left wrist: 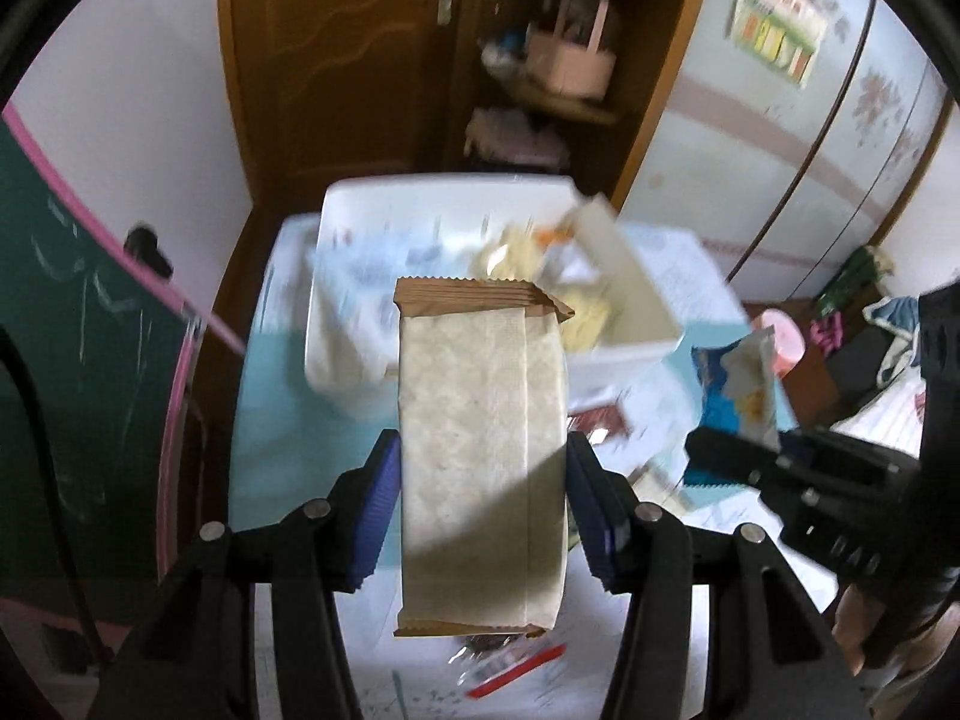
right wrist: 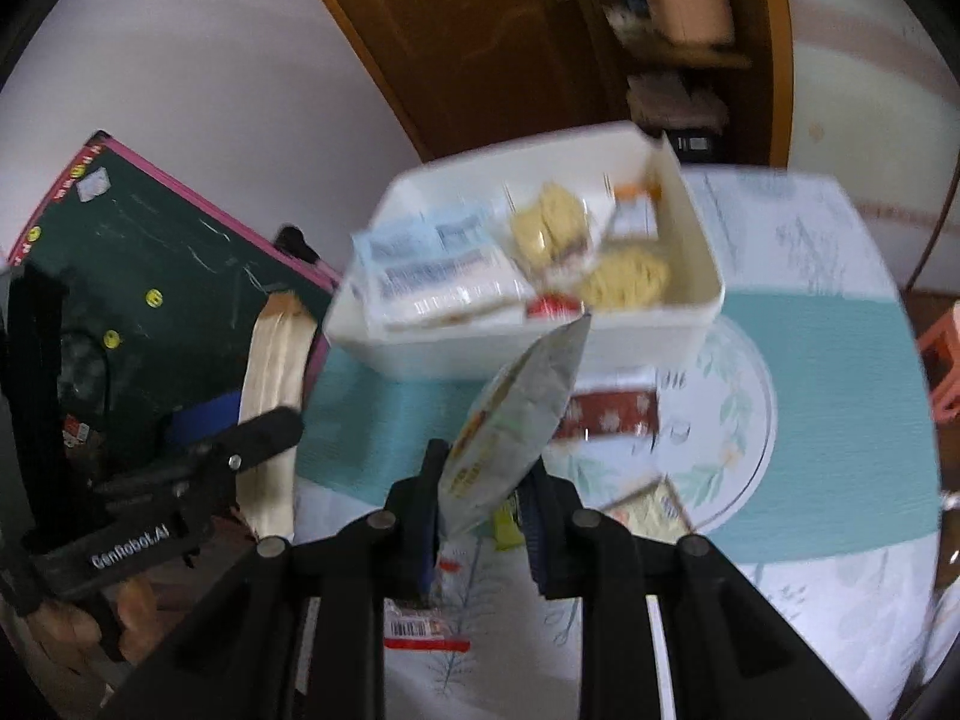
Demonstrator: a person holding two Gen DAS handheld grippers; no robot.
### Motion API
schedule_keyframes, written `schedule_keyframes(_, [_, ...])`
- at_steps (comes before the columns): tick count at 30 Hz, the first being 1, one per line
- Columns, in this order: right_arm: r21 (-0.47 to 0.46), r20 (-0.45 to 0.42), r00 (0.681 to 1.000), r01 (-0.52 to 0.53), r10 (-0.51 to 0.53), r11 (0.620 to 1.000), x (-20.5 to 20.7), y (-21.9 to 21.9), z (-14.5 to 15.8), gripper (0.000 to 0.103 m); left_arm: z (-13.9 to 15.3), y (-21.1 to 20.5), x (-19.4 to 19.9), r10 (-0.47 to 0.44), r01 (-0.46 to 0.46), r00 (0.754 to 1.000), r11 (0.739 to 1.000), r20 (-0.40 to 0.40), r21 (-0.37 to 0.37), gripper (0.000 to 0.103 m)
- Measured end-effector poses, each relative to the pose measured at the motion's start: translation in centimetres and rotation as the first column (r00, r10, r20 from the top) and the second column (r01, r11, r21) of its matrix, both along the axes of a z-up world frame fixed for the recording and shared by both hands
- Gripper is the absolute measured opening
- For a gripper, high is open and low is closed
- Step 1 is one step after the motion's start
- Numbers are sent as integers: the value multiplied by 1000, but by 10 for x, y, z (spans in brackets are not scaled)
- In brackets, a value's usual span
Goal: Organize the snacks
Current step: 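Grasp the brown paper-wrapped bar with the left tool while the right tool grasps the blue-and-white bag, then carry the bar and blue-and-white bag into the white tray and release both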
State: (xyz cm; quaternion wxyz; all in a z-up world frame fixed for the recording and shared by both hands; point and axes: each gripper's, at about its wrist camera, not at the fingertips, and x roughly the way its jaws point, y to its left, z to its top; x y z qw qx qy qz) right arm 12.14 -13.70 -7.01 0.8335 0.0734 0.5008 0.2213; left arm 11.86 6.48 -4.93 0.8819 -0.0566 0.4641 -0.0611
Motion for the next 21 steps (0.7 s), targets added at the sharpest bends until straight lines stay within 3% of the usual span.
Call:
schedule_keyframes(6, [-21, 139, 990, -1, 4, 1000, 11, -1, 62, 23, 60, -6, 22, 12, -11, 994, 1000, 105, -8, 52])
schedule_keyframes(11, [-52, 209, 978, -16, 27, 999, 30, 7, 93, 23, 95, -7, 52, 25, -27, 988, 1000, 153, 10, 52])
schedule_keyframes(15, [-74, 238, 971, -18, 36, 997, 54, 17, 106, 23, 108, -10, 77, 35, -43, 983, 998, 182, 39, 52])
schedule_keyframes(21, [-106, 254, 967, 0, 27, 994, 99, 30, 114, 23, 105, -1, 121, 66, -78, 983, 995, 170, 62, 52])
